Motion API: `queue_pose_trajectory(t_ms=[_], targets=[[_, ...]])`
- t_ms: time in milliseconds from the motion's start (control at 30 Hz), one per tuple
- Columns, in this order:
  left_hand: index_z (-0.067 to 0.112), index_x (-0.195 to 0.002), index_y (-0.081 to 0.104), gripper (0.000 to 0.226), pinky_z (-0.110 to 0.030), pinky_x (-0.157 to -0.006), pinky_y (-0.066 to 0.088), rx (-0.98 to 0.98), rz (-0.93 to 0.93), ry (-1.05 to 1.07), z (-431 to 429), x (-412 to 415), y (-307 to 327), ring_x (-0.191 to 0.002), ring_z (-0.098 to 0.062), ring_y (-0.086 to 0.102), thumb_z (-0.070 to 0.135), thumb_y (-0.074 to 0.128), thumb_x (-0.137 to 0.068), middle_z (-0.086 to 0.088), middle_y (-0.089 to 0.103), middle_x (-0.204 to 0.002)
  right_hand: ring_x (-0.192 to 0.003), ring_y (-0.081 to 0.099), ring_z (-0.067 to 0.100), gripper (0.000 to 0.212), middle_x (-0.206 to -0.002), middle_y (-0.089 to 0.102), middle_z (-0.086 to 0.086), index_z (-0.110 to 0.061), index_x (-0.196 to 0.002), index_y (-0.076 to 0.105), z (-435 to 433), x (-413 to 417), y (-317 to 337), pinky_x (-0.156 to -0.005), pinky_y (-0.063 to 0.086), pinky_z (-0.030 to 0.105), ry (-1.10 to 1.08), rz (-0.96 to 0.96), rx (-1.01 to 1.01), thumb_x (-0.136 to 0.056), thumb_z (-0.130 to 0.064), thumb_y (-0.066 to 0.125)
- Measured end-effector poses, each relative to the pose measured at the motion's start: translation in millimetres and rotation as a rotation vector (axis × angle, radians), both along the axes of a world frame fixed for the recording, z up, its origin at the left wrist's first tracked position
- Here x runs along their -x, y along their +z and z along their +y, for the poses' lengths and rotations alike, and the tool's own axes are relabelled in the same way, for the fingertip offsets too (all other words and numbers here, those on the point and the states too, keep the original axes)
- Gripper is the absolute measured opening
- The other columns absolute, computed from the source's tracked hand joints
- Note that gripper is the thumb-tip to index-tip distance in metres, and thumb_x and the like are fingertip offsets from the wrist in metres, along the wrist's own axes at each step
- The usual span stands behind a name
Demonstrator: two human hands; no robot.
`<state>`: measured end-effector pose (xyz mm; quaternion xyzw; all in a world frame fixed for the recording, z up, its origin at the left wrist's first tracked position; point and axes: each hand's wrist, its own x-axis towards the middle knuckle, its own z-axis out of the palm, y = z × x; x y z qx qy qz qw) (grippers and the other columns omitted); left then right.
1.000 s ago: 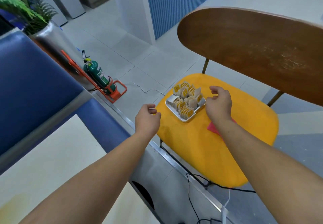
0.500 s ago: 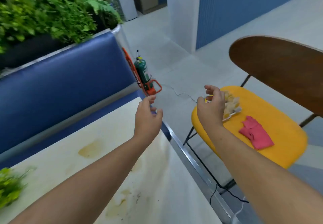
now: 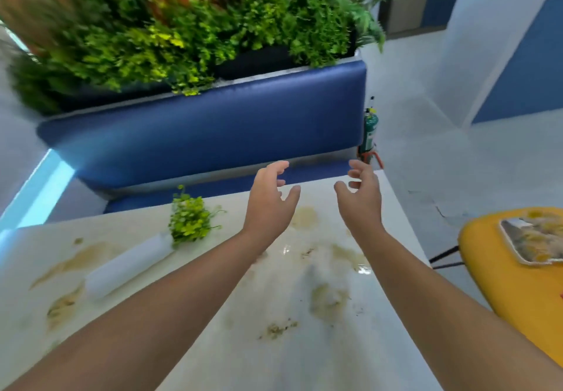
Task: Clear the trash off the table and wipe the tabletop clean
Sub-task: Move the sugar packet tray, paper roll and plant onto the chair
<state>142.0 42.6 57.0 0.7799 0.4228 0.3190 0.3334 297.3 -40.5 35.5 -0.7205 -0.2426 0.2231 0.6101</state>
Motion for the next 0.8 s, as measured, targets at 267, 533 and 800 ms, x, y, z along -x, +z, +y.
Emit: queue_pose_trajectory(t_ms=[267, 533, 800], targets=[[0.029, -0.139, 0.051, 0.052, -0.02, -0.086, 0.05, -0.035, 0.068, 0.266, 63, 176, 4, -0.103, 0.001, 0.058, 0.031, 0.071, -0.091, 0.011, 0.051, -0.128, -0.114, 0.057, 0.019, 0.053, -0.13, 0.051, -0.008, -0.039, -0.142, 0.043, 73, 144, -12, -0.091, 0.058, 0.041, 0.257, 0.099, 0.102, -0.095, -0.026, 0.063], [0.036, -0.14, 0.047, 0.064, -0.027, -0.087, 0.045, 0.066, 0.21, 0.453, 104, 333, -31, -0.113, -0.015, 0.057, 0.034, 0.079, -0.085, 0.005, 0.046, -0.134, -0.108, 0.062, 0.025, 0.05, -0.121, 0.056, 0.001, -0.036, -0.135, 0.048, 115, 265, -51, -0.093, 0.056, 0.048, 0.378, 0.19, 0.178, -0.089, -0.029, 0.069], [0.041, -0.149, 0.039, 0.091, -0.038, -0.108, 0.039, 0.208, 0.524, 0.414, 130, 439, -82, -0.134, -0.026, 0.042, 0.046, 0.088, -0.073, -0.003, 0.041, -0.15, -0.088, 0.071, 0.028, 0.024, -0.105, 0.069, 0.006, -0.033, -0.109, 0.058, 150, 357, -105, -0.086, 0.059, 0.049, 0.519, 0.262, 0.366, -0.088, -0.025, 0.066]])
